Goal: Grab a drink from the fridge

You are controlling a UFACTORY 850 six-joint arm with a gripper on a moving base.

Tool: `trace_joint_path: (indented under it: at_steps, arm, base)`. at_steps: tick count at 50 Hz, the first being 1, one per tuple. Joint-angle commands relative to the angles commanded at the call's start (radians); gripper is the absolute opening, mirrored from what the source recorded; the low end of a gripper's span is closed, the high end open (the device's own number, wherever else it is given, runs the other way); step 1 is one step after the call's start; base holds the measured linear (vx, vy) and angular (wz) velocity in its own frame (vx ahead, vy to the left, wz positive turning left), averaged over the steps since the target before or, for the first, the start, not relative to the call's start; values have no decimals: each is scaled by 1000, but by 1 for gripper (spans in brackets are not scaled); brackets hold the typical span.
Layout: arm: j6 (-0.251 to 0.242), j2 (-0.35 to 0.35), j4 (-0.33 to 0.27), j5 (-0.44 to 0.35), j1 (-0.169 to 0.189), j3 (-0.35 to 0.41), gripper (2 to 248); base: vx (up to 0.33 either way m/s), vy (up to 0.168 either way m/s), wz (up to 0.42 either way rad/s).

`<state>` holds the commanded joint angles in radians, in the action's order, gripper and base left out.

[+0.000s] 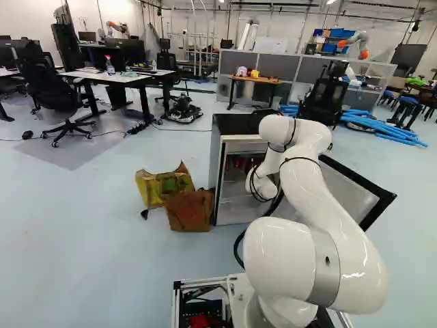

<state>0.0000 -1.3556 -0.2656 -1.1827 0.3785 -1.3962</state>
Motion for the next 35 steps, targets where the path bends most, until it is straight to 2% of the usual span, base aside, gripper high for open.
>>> trace_joint_path:
  at_steps: [4,5,9,10,14,15,35]
  arm:
    - [0,0,0,0,0,0,135]
    - [0,0,0,0,0,0,123]
    - [0,0,0,0,0,0,123]
    - [0,0,0,0,0,0,111]
    - [0,0,0,0,0,0,111]
    - [0,0,0,0,0,0,101]
    - [0,0,0,0,0,0,107]
  base:
    - [0,0,0]
    - [0,0,0]
    - [0,0,0]
    - [0,0,0]
    - [0,0,0]
    - [0,0,0]
    - [0,0,0]
